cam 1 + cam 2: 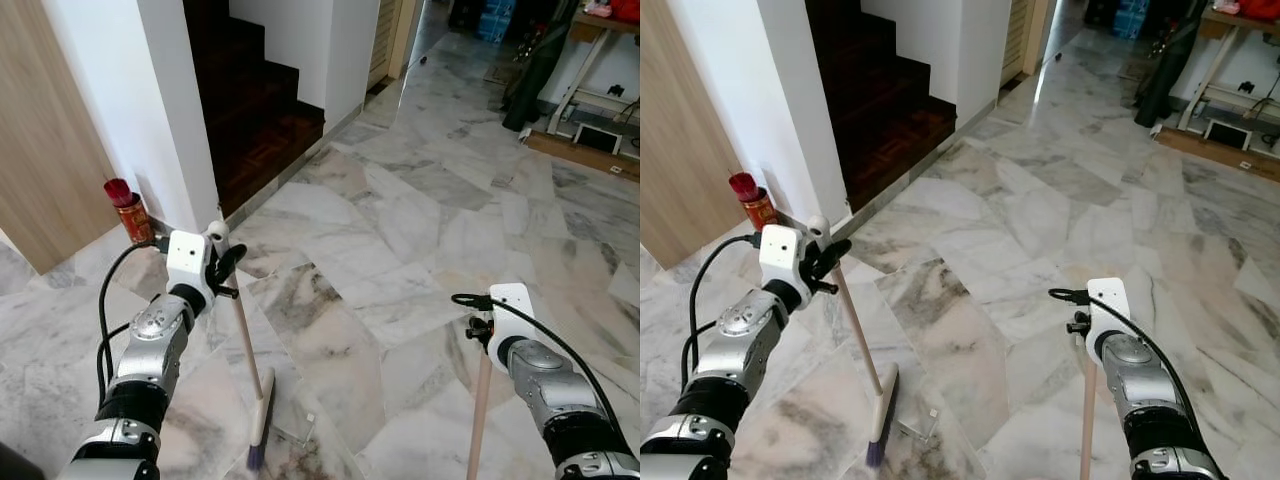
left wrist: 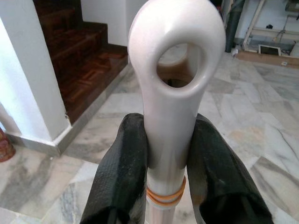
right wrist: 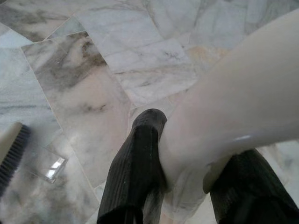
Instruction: Sweep floor
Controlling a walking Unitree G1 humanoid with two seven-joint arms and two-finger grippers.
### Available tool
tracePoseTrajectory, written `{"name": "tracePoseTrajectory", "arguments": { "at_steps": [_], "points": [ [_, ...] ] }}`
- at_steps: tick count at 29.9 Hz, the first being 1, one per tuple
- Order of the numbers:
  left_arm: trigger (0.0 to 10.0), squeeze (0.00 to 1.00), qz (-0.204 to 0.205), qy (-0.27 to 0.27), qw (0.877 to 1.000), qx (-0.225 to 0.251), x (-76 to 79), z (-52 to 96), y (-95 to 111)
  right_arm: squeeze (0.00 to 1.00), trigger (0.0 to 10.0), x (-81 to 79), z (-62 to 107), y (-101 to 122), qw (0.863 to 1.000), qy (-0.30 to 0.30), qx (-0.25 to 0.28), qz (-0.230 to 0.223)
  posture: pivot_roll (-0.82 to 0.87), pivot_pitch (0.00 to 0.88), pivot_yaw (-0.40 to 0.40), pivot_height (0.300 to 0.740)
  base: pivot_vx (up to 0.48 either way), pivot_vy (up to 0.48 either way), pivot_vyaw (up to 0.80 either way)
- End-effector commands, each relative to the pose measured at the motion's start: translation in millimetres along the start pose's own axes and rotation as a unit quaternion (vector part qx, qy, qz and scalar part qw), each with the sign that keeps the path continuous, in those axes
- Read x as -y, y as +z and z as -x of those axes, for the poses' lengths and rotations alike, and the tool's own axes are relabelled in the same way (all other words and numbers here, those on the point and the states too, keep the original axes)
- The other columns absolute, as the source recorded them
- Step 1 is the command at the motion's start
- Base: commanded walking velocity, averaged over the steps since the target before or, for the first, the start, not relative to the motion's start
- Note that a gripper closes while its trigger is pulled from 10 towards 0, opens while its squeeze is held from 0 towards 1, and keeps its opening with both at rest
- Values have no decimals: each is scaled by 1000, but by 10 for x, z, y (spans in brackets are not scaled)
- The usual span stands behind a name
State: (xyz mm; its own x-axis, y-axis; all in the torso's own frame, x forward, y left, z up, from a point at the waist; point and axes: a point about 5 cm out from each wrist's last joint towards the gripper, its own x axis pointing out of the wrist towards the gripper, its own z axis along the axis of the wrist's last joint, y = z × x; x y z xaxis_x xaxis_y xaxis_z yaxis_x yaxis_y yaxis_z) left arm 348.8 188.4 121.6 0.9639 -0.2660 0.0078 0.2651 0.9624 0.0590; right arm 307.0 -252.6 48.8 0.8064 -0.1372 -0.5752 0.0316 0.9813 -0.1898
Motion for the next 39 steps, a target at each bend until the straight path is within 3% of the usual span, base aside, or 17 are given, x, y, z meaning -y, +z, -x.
{"name": "tracePoseTrajectory", "arguments": {
  "at_steps": [1,3,5,8,12,14,18,22,28,39],
  "points": [
    [10000,0,-20,4,999,26,-20,-45,116,0,10000,165,24,-3,997,-56,0,60,32,0,-74,740,0,0,0],
    [10000,0,-22,5,999,30,-17,-39,119,0,10000,191,35,75,994,-77,32,67,35,0,-71,740,0,0,0],
    [10000,0,-25,6,999,33,-8,-26,115,0,10000,215,46,117,990,-97,44,93,38,0,-70,740,0,0,0],
    [10000,0,-28,5,999,34,11,-7,91,0,10000,254,37,112,987,-121,47,91,40,0,-68,740,0,0,0],
    [10000,0,-32,3,999,37,30,15,79,0,10000,310,47,213,982,-156,89,62,43,0,-64,740,0,0,0],
    [10000,0,-37,2,999,40,36,23,86,0,10000,294,46,288,979,-157,126,3,51,0,-61,740,0,0,0],
    [10000,0,-40,2,998,43,29,36,93,0,10000,181,18,324,974,-124,161,-97,56,0,-55,740,0,0,0],
    [10000,0,-43,1,998,40,18,65,77,0,10000,33,-23,247,970,-100,170,-140,66,0,-48,740,0,0,0],
    [10000,0,-47,-1,998,39,-14,112,90,0,10000,-141,-37,182,966,-75,195,-155,84,0,-33,740,0,0,0],
    [10000,0,-54,5,998,31,-80,260,58,0,10000,-149,-9,187,952,-87,237,-172,112,0,-29,740,0,0,0]
  ]
}}
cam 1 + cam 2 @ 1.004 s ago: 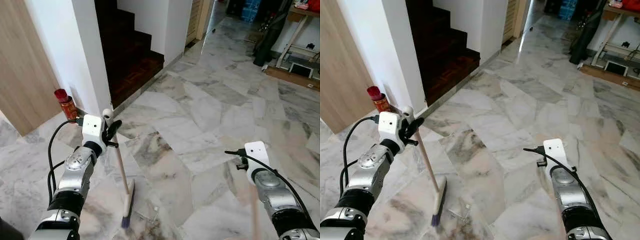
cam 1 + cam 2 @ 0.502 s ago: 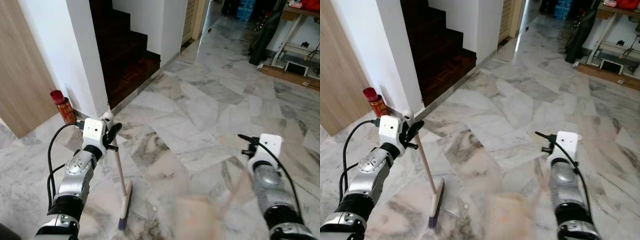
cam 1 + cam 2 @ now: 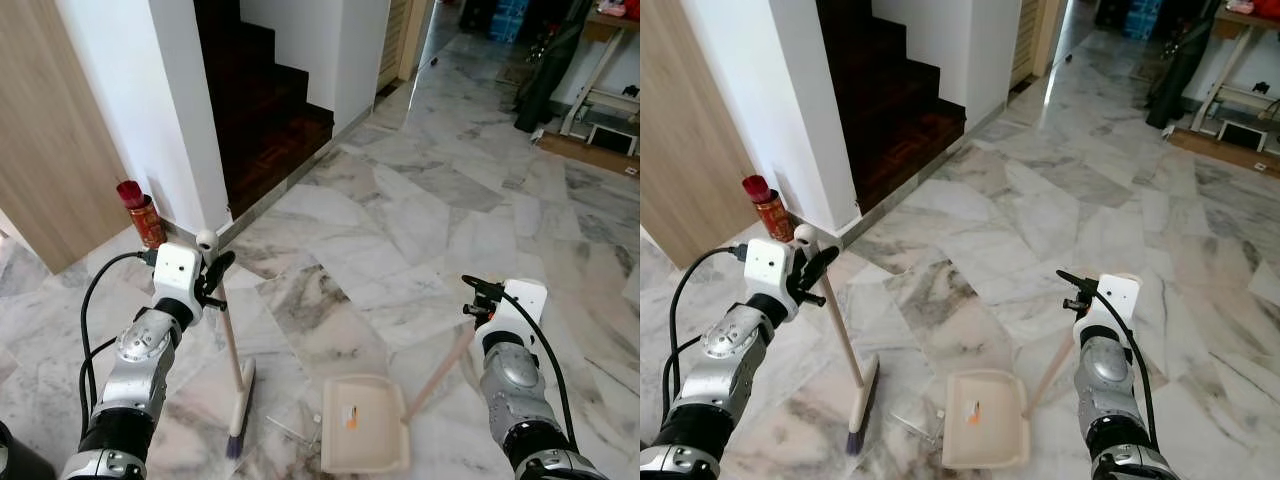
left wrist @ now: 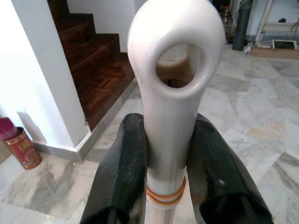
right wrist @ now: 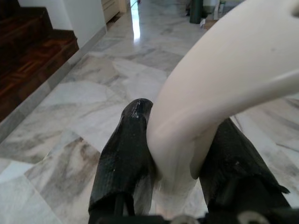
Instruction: Sweep floor
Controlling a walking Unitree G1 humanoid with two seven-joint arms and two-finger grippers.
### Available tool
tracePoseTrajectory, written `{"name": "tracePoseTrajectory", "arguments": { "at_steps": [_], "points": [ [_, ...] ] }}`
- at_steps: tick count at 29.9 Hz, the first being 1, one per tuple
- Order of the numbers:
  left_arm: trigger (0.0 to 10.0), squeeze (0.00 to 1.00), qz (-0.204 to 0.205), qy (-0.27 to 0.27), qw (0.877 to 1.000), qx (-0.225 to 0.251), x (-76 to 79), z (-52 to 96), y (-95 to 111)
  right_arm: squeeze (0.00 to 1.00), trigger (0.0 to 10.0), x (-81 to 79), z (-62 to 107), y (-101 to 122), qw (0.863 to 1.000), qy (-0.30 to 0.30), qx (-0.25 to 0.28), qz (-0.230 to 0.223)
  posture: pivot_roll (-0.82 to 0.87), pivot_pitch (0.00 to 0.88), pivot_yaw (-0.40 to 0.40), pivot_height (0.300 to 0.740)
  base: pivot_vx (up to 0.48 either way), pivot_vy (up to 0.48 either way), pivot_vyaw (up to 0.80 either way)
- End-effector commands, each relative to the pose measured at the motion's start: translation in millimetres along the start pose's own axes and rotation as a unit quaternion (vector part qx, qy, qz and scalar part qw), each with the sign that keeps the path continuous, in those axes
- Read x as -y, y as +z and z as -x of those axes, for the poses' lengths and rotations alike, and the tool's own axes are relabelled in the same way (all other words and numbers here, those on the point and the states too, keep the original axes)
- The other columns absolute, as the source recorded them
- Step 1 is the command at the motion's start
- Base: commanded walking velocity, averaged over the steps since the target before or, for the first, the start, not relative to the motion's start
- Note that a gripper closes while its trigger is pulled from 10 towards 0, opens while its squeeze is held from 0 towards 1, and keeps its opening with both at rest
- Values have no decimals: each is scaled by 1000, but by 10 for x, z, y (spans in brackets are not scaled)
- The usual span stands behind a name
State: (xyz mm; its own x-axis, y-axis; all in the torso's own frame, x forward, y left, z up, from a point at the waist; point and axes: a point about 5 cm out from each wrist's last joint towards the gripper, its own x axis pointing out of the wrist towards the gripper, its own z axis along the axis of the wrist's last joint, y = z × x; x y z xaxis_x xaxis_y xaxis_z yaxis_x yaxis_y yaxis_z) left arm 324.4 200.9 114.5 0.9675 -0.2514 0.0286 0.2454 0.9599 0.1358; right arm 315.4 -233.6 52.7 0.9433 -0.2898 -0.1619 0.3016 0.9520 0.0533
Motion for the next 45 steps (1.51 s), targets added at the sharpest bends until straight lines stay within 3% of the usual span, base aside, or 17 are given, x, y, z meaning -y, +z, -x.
{"name": "tracePoseTrajectory", "arguments": {
  "at_steps": [1,9,18,34,45],
  "points": [
    [10000,0,-15,-2,1000,22,-39,4,133,0,10000,4,-24,81,1000,-8,27,-8,120,0,-28,740,0,0,0],
    [10000,0,-21,-5,1000,18,-45,60,165,0,10000,-17,-20,123,998,-18,55,19,127,3,-30,740,0,0,0],
    [10000,0,-33,-3,999,8,-87,150,192,0,10000,-79,-13,97,997,-4,56,56,151,65,-38,740,0,0,0],
    [10000,0,-33,-2,999,-12,-66,215,148,0,10000,-161,111,-170,994,26,18,104,159,133,-46,740,0,0,0],
    [10000,0,-36,-21,998,-44,-74,158,39,0,10000,-186,177,-290,993,32,-2,110,150,168,-51,740,0,0,0]
  ]
}}
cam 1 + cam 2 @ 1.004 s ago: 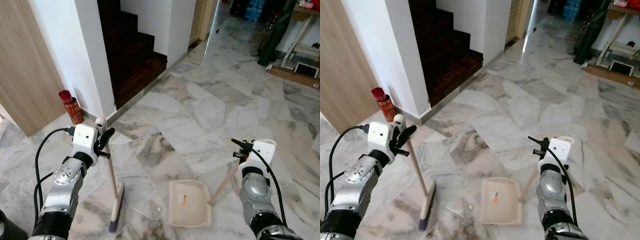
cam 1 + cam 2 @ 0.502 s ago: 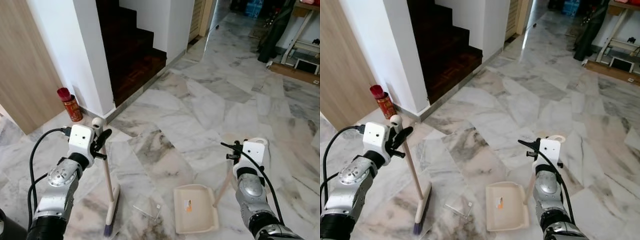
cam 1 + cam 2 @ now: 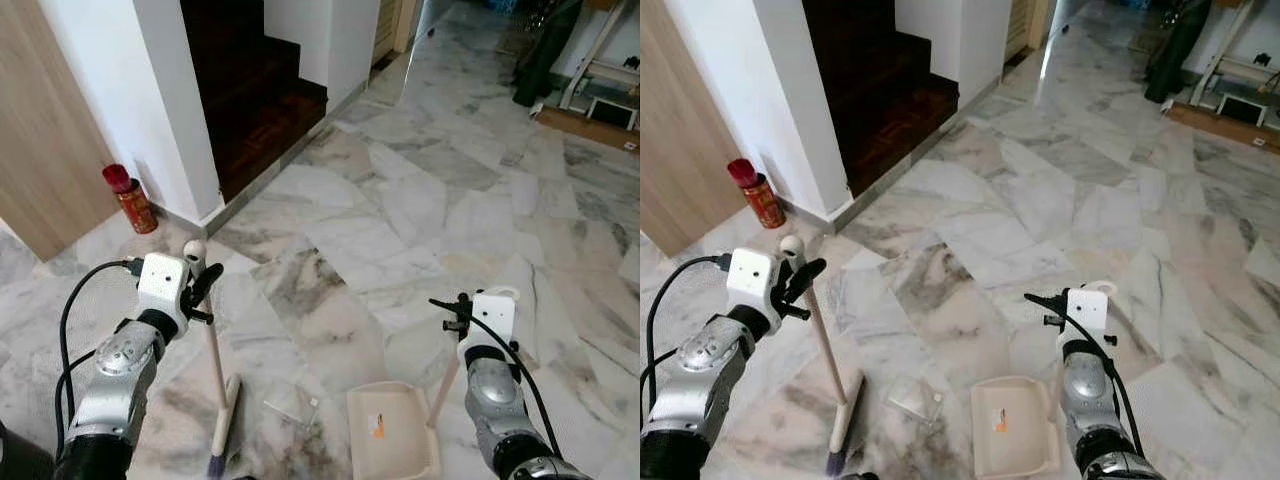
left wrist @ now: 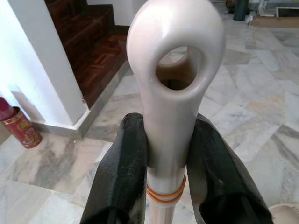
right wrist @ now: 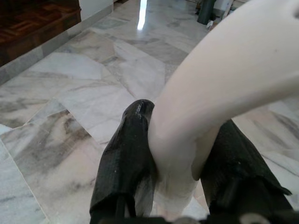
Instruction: Sweep floor
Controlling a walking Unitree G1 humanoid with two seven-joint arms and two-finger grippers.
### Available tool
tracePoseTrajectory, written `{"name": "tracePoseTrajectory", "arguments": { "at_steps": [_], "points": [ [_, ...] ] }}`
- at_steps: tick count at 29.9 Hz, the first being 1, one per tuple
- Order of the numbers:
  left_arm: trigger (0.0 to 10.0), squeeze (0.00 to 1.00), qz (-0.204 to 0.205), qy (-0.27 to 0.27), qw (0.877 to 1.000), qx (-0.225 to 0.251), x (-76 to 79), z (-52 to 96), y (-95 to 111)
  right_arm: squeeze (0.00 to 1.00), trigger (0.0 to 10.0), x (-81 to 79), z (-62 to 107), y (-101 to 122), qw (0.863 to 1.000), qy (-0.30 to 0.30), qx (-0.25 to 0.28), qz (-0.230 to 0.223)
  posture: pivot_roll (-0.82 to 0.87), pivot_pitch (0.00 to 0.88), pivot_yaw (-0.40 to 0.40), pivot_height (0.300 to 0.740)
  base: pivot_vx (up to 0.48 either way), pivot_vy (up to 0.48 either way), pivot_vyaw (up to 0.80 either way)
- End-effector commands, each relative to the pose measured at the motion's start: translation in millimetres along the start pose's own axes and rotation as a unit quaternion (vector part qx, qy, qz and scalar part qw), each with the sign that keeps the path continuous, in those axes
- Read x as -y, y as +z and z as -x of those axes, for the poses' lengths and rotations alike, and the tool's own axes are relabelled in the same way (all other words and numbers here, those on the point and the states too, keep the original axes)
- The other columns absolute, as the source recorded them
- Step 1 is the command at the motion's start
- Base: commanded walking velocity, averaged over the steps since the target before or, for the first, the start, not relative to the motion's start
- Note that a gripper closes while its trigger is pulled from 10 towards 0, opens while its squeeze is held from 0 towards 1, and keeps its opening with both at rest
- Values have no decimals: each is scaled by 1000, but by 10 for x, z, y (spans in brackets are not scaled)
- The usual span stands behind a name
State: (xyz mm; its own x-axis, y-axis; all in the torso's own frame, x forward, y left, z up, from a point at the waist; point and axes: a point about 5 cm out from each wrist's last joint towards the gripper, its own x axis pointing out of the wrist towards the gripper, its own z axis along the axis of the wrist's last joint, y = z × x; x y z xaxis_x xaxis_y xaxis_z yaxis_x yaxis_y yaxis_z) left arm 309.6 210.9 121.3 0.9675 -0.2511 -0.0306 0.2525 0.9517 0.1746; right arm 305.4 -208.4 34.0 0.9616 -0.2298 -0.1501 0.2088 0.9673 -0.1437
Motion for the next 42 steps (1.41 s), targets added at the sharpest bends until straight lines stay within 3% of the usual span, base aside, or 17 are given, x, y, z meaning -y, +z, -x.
{"name": "tracePoseTrajectory", "arguments": {
  "at_steps": [1,6,8,13,14,18,28,34,41,42],
  "points": [
    [10000,0,-18,-22,999,-19,0,-10,-40,0,10000,-5,44,-71,1000,3,-9,4,150,168,-51,740,0,0,0],
    [10000,0,2,-25,999,-31,28,-56,-121,0,10000,5,60,-88,1000,2,-10,3,132,180,-52,740,0,0,0],
    [10000,0,23,-63,997,-33,214,-112,-155,0,10000,34,64,-94,1000,-1,-9,1,125,191,-54,740,0,0,0],
    [10000,0,54,-75,995,-38,333,-163,-214,0,10000,47,64,-90,1000,-3,-7,1,118,196,-55,740,0,0,0],
    [10000,0,81,-91,992,-39,390,-184,-223,0,10000,44,62,-86,1000,-3,-6,2,105,196,-55,740,0,0,0],
    [10000,0,124,-148,981,-37,534,-215,-182,0,10000,62,42,-57,1000,-8,-3,-2,100,190,-51,740,0,0,0],
    [10000,0,199,-179,964,4,515,-352,51,0,10000,45,-32,31,1000,-12,-1,-11,103,138,-49,740,0,0,0],
    [10000,0,184,-151,971,38,392,-424,232,0,10000,55,-119,155,999,-19,8,-29,111,68,-55,740,0,0,0],
    [10000,0,132,-91,984,80,203,-376,375,0,10000,55,-233,335,998,-32,18,-57,132,0,-57,740,0,0,0],
    [10000,0,106,-62,988,99,131,-342,438,0,10000,67,-258,378,996,-38,21,-74,134,0,-56,740,0,0,0]
  ]
}}
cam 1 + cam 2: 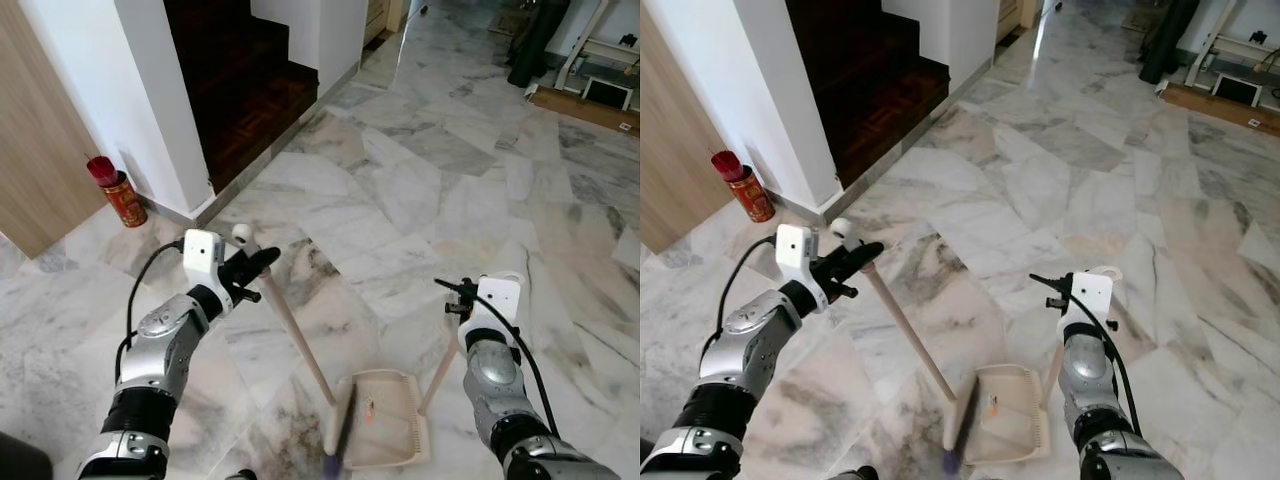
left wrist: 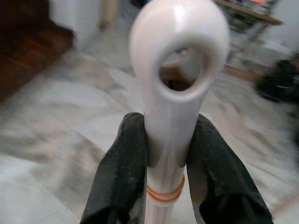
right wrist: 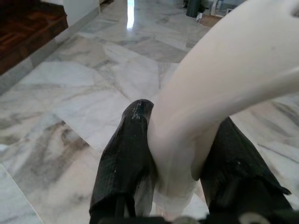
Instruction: Sweep floor
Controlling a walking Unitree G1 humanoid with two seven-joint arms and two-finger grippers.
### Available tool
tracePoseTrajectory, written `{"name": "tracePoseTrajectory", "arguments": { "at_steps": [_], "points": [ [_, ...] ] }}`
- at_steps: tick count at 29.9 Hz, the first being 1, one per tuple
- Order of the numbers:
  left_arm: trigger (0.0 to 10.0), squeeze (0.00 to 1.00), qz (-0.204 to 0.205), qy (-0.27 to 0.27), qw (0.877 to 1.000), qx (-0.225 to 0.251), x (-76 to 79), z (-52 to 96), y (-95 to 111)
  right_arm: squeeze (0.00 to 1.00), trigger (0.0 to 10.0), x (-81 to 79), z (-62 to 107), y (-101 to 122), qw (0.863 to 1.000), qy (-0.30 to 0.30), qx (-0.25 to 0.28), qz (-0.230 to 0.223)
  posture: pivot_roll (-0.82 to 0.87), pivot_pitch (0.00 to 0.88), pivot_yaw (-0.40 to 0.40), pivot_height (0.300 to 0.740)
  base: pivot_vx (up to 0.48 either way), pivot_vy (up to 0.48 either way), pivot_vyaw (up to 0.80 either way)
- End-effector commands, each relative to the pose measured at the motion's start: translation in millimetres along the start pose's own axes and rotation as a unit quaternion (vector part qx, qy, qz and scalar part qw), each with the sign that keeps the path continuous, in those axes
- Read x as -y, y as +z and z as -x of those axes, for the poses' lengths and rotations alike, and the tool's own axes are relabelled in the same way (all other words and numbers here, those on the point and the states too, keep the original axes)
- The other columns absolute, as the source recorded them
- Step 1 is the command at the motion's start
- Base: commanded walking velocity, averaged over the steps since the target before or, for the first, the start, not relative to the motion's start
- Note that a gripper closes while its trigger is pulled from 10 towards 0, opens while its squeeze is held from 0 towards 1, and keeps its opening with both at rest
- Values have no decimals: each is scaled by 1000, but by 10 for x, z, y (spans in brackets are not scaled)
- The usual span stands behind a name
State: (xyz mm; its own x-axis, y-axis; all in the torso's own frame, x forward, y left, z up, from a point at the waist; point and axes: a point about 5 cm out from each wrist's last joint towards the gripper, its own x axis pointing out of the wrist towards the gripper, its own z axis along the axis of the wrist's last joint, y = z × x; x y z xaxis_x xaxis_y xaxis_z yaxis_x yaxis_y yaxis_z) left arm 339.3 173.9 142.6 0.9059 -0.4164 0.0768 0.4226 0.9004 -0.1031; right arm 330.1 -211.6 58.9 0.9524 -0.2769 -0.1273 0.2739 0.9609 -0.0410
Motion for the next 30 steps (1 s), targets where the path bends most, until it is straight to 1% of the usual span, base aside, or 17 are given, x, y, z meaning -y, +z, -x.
{"name": "tracePoseTrajectory", "arguments": {
  "at_steps": [1,2,3,4,5,7,9,11,13,14,15,16,20,24,26,30],
  "points": [
    [10000,0,-47,32,997,51,-78,33,226,0,10000,40,-64,111,1000,-16,11,-25,133,0,-55,740,0,0,0],
    [10000,0,-55,58,995,66,-112,52,272,0,10000,49,-73,126,999,-19,13,-31,134,0,-55,740,0,0,0],
    [10000,0,-70,102,989,87,-169,73,322,0,10000,58,-87,148,999,-24,13,-40,133,0,-53,740,0,0,0],
    [10000,0,-74,113,987,92,-184,78,331,0,10000,59,-91,154,999,-26,13,-42,132,0,-52,740,0,0,0],
    [10000,0,-90,132,982,99,-201,101,347,0,10000,71,-95,170,998,-29,17,-50,130,0,-51,740,0,0,0],
    [10000,0,-122,154,976,95,-215,151,299,0,10000,104,-94,180,997,-38,22,-64,128,0,-49,740,0,0,0],
    [10000,0,-128,157,975,93,-213,162,282,0,10000,111,-93,178,997,-40,23,-67,127,0,-50,740,0,0,0],
    [10000,0,-136,148,977,74,-160,193,140,0,10000,149,-85,194,995,-57,33,-77,115,0,-56,740,0,0,0],
    [10000,0,-140,147,977,60,-121,208,33,0,10000,131,-92,234,994,-53,43,-90,100,0,-60,740,0,0,0],
    [10000,0,-145,148,977,49,-72,217,-81,0,10000,105,-93,298,992,-48,63,-101,83,0,-58,740,0,0,0],
    [10000,0,-145,148,977,49,-72,217,-81,0,10000,105,-93,298,992,-48,63,-101,83,0,-58,740,0,0,0],
    [10000,0,-148,150,977,45,-45,214,-135,0,10000,89,-89,319,990,-47,71,-109,69,0,-55,740,0,0,0],
    [10000,0,-131,184,973,55,4,153,-190,0,10000,63,-41,340,984,-48,90,-146,51,0,-45,740,0,0,0],
    [10000,0,-128,173,975,61,110,73,-198,0,10000,49,27,332,980,-57,102,-160,37,0,-29,740,0,0,0],
    [10000,0,-130,164,976,62,158,54,-222,0,10000,36,62,345,978,-58,108,-168,27,0,-18,740,0,0,0],
    [10000,0,-136,156,976,62,202,58,-253,0,10000,23,113,367,976,-59,117,-173,23,0,-9,740,0,0,0]
  ]
}}
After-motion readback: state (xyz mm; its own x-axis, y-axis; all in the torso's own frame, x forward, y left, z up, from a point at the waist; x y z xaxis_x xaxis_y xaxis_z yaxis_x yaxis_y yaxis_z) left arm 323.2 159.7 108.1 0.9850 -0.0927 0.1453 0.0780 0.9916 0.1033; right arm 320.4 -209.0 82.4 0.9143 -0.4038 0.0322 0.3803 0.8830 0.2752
